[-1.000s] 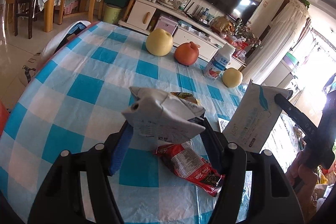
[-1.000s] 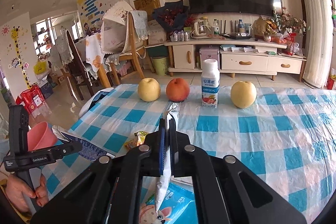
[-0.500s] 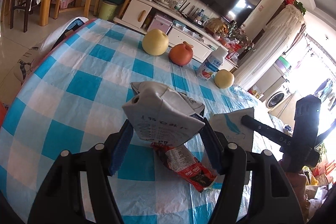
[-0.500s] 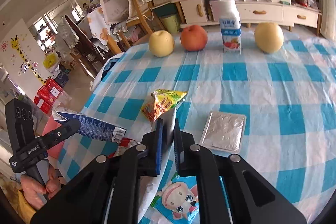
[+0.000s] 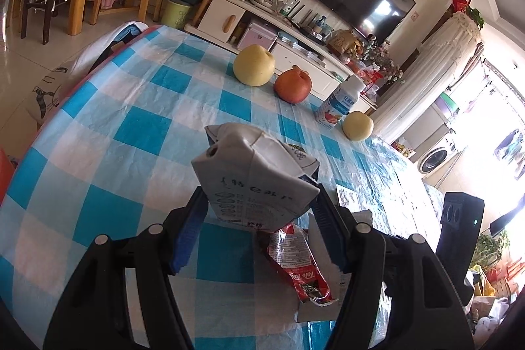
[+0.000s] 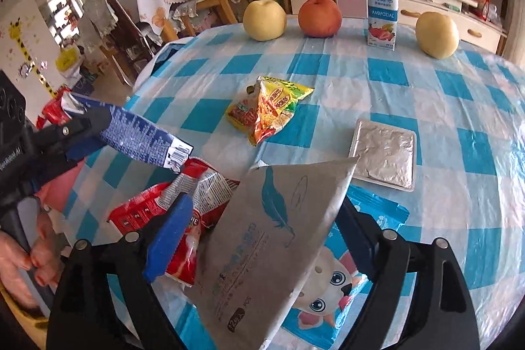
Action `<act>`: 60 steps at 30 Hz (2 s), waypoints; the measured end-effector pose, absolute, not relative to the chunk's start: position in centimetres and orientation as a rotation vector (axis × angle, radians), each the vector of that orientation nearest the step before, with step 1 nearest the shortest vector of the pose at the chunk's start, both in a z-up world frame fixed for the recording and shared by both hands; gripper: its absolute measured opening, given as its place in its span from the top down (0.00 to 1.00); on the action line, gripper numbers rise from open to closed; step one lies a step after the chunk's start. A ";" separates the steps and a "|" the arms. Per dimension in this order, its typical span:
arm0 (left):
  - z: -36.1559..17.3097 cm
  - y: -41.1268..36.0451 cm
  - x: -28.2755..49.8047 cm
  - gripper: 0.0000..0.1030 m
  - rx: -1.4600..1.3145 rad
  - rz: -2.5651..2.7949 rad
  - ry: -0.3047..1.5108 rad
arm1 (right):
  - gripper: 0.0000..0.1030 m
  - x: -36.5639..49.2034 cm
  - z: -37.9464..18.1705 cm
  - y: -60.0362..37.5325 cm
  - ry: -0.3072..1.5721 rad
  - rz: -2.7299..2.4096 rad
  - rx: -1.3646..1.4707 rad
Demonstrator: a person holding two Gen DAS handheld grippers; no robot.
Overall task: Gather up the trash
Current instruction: 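Lift the white carton with the left tool while the right tool lifts the grey pouch, then carry both items over the pink bucket and open both tools to drop them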
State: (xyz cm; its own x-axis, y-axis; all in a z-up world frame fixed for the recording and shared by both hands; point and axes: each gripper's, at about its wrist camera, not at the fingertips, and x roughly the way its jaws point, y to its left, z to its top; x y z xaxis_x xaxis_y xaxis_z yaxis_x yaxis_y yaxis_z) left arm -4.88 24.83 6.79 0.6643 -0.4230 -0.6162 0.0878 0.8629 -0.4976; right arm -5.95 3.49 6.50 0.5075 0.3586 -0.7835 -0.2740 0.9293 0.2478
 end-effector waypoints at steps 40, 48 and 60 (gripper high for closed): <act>10.0 31.4 -7.8 0.36 -0.580 -0.253 0.642 | 0.87 -8.1 17.5 12.4 0.690 0.499 0.019; 11.7 39.2 -10.9 0.36 -0.632 0.072 0.474 | 0.87 -7.3 19.4 23.9 0.704 0.768 0.037; 9.4 51.6 -16.6 0.36 -0.876 0.573 0.368 | 0.87 -4.7 16.4 39.9 0.843 1.025 0.083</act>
State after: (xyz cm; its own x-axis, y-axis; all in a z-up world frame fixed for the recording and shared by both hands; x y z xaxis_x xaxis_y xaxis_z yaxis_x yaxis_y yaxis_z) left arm -16.65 51.56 9.39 0.7908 0.3171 -0.5235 -0.6079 0.5062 -0.6117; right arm -4.65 39.95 16.40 0.2421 0.7787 -0.5788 -0.7182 0.5450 0.4327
